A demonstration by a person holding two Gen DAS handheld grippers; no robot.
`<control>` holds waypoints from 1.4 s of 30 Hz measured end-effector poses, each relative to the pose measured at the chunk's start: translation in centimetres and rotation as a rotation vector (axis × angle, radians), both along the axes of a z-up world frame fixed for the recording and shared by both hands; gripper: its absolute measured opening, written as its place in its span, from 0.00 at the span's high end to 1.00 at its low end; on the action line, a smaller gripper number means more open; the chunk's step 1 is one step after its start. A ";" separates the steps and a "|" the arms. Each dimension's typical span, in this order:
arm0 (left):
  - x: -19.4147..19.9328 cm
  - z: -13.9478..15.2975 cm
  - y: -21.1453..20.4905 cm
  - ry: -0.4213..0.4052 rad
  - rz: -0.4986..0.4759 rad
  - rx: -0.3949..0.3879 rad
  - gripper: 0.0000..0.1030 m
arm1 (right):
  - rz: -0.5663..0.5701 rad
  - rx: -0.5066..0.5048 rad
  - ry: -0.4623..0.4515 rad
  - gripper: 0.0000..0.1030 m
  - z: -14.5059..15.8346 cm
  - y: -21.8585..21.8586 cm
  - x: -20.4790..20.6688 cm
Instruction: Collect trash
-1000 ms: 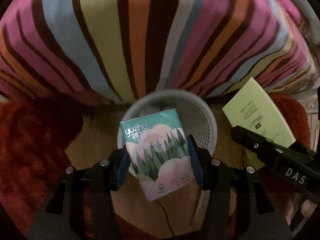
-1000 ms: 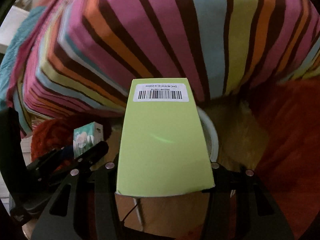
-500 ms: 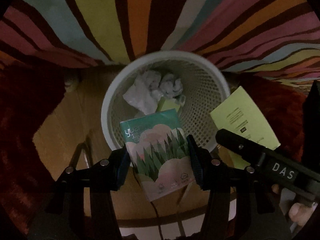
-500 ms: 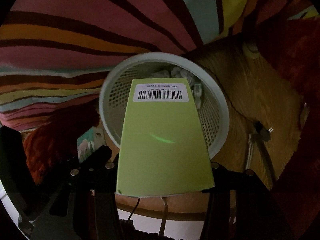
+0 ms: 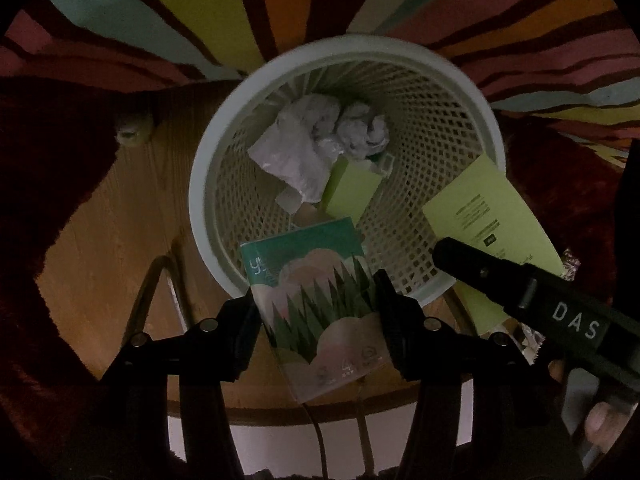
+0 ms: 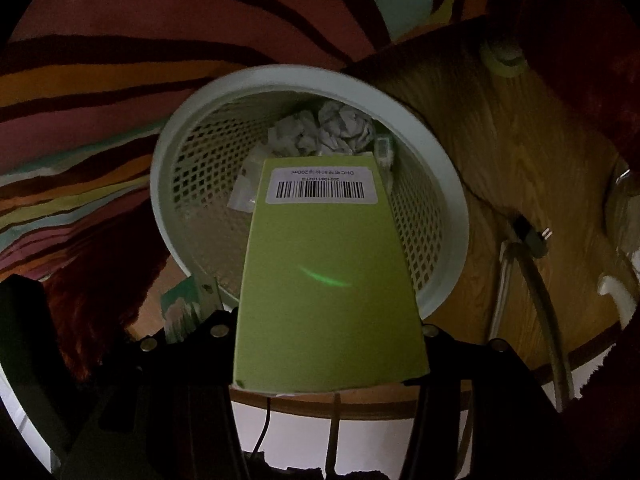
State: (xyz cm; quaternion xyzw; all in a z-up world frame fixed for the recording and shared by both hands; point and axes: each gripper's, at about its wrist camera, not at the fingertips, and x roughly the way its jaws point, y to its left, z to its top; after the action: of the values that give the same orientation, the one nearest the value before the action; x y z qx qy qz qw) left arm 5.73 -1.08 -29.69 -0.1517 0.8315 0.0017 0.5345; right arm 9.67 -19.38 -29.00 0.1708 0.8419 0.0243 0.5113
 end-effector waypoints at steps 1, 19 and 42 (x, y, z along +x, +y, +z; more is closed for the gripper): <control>0.0 -0.2 0.0 0.008 0.002 -0.003 0.47 | -0.003 0.002 0.004 0.54 -0.1 0.1 0.0; -0.2 0.2 1.0 0.015 0.021 0.018 0.20 | -0.039 -0.019 -0.016 0.09 0.7 0.0 0.0; 1.7 18.6 3.2 -0.641 -0.002 0.181 0.20 | 0.166 -0.164 -0.823 0.09 21.0 1.1 2.0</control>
State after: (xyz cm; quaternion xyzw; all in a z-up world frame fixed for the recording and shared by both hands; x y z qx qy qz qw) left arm 7.41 2.07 -11.11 -0.0956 0.6177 0.0273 0.7801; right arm 11.71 -18.25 -7.97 0.0373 0.5775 0.0647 0.8130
